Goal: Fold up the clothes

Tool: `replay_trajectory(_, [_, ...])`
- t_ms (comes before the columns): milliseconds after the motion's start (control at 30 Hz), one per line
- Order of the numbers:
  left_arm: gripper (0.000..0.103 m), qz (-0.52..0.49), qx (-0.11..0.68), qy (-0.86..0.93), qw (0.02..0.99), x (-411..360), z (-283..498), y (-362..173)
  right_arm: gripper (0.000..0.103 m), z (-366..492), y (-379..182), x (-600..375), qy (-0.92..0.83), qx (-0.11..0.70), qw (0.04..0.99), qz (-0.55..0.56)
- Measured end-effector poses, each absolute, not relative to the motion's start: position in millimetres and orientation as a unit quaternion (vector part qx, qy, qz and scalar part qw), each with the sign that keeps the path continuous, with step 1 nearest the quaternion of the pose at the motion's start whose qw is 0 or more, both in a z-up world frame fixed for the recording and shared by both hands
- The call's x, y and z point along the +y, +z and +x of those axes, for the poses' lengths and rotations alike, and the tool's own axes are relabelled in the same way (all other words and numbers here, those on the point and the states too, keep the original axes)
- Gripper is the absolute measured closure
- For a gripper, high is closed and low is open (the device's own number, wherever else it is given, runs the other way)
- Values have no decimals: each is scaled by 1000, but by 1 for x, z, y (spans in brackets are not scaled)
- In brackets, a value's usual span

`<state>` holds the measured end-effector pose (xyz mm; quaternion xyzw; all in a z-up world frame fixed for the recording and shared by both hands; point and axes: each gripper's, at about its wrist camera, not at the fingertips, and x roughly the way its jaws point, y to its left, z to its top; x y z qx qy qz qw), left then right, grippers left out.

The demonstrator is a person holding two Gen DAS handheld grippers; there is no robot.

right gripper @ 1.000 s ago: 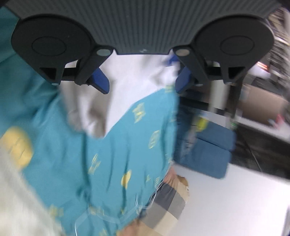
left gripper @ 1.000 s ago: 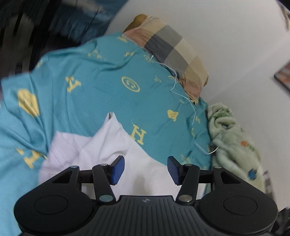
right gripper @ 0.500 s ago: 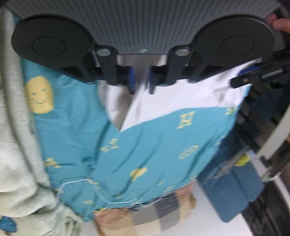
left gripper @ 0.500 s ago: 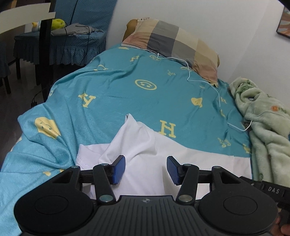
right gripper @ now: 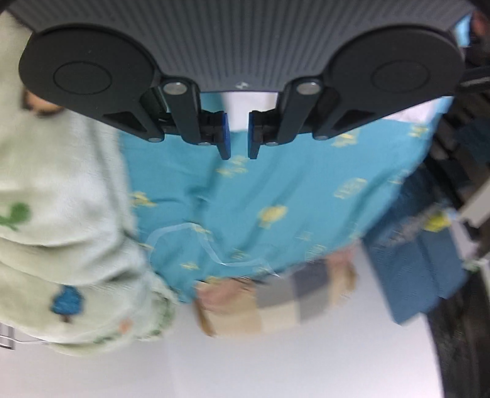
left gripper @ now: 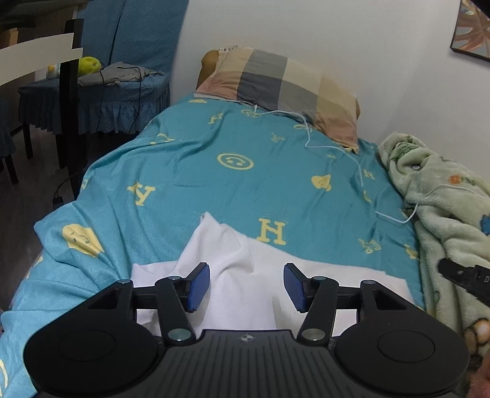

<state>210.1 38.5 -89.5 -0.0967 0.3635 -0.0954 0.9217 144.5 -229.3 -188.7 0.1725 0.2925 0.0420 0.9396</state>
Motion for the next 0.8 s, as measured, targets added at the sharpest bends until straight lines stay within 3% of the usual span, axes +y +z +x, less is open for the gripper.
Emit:
replay_trajectory(200, [43, -19, 366, -89, 926, 17, 213, -98, 88, 147, -195, -233, 35, 293, 940, 170])
replay_trajectory(400, [44, -16, 388, -74, 919, 25, 226, -119, 93, 157, -222, -243, 0, 337, 926, 170])
replay_trajectory(500, [44, -23, 382, -76, 921, 29, 225, -115, 88, 160, -231, -247, -12, 350, 921, 169])
replay_trajectory(800, [42, -20, 394, -75, 916, 30, 229, -122, 88, 170, -241, -230, 14, 378, 916, 137])
